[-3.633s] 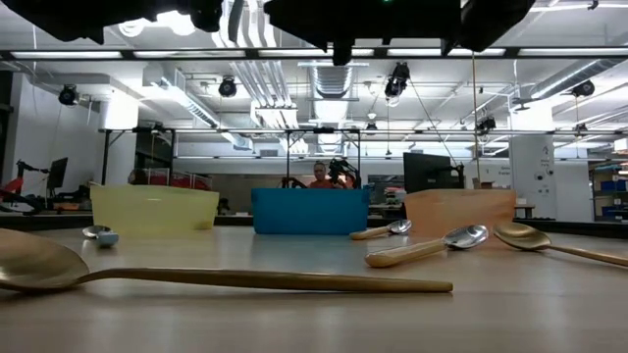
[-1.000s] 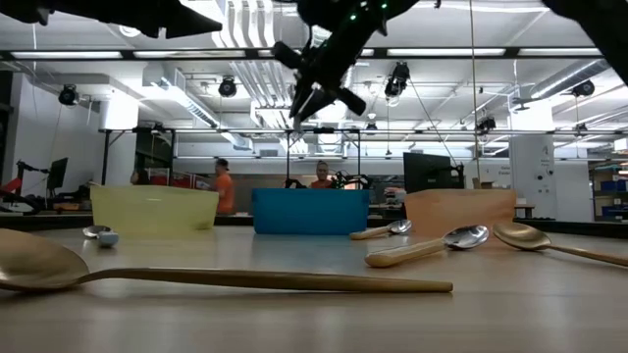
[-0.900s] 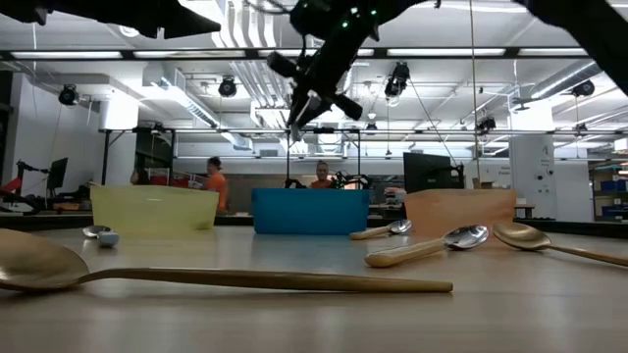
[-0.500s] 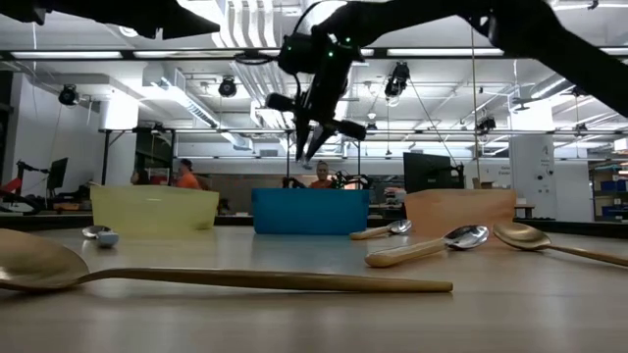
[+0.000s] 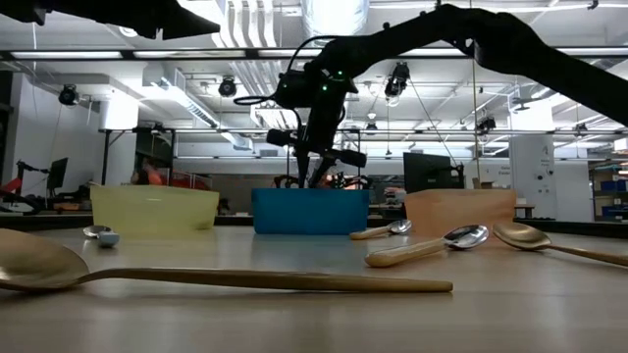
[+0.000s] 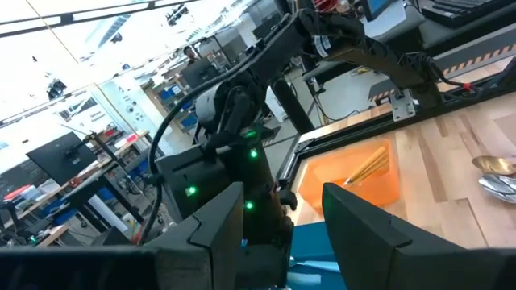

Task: Sort silverware by color (type)
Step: Put the blue spoon into the blue bin

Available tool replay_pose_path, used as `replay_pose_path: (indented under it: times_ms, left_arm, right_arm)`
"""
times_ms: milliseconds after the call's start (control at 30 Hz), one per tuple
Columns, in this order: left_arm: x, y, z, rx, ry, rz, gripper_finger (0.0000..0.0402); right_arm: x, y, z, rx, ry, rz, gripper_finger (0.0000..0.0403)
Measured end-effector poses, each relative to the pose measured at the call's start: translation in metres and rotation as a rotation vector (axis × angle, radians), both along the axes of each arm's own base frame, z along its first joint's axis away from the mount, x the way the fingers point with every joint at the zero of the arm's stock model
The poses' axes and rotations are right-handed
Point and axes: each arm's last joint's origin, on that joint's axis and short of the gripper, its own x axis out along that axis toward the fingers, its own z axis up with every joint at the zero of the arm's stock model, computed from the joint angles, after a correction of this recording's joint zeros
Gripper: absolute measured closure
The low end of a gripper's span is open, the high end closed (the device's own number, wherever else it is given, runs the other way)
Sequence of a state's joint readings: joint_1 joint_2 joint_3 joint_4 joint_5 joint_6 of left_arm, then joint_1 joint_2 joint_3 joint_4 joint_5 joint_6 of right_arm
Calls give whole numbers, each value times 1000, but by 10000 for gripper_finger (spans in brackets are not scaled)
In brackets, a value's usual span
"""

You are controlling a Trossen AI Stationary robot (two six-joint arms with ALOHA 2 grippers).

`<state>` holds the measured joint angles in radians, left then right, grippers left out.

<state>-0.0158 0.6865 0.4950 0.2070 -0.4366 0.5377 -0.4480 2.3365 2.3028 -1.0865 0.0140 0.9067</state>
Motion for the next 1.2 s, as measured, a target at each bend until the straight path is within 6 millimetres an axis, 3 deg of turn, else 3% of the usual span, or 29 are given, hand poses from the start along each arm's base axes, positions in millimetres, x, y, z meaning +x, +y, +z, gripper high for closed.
replay_pose_path:
  times_ms: [500,1200]
  left_arm:
    - [0,0,0,0,0,0,251]
    - [0,0,5,-14,-22,-1,251]
  right_arm:
    - [10,-2,-29,65,-5,-22,365]
    - [12,5,-35,-25,44,65,362]
